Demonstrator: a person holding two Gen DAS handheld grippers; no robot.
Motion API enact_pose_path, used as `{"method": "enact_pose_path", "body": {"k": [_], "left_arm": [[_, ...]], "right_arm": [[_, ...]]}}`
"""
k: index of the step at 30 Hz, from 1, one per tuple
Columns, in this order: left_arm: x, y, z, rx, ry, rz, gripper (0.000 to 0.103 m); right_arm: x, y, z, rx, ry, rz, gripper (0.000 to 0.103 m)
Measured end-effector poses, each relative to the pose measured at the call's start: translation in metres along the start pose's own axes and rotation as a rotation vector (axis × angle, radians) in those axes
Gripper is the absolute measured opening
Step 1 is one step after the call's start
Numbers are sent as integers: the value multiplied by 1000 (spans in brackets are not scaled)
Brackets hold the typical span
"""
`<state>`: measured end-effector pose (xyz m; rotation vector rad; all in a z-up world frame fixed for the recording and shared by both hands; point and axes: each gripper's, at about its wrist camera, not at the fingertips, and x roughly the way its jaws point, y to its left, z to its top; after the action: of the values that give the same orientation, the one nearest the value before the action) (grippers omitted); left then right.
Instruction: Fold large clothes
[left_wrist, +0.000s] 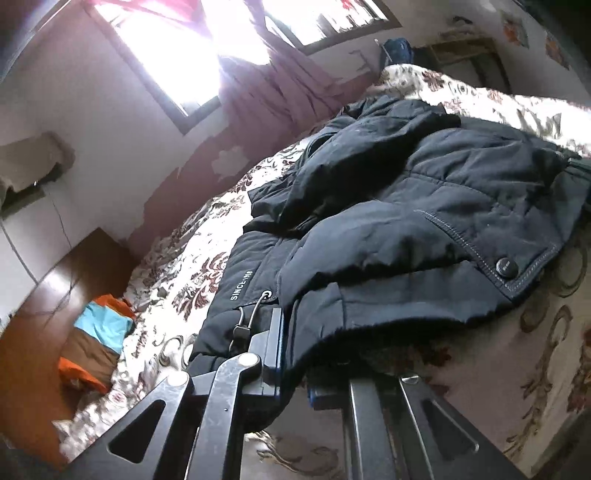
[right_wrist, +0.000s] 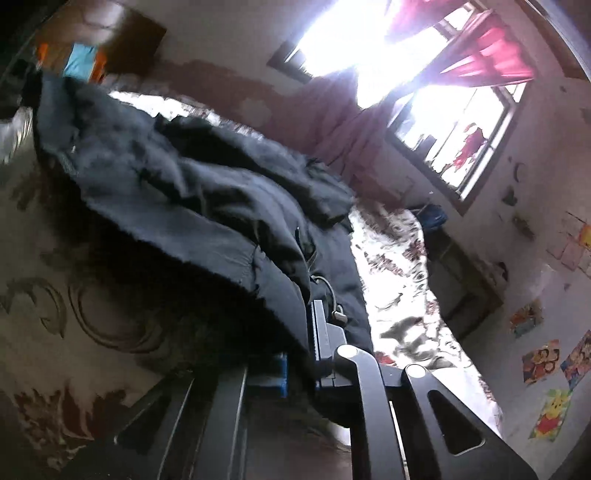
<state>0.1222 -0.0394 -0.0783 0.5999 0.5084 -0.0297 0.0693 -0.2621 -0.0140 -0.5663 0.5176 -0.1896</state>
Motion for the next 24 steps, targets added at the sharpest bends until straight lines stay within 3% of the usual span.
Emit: {"method": "enact_pose_path", "body": {"k": [8,15,20,24], "left_arm": [[-44,-9,-16,13,-35,13,9],[-114,-13,-42,3,-87,19,9],[-163,-6,-47,-77,-126,24,8],[-191,-1,-43,-77,-193,66,8]], "right_arm": [[-68,-18,-11,3,-41,-13,6],[-140,-37,-21,-17,-90,-47,5],[-190,-55,-19,22,-163,-95,4],[-200,-72,-10,59,-212,-120,4]]}}
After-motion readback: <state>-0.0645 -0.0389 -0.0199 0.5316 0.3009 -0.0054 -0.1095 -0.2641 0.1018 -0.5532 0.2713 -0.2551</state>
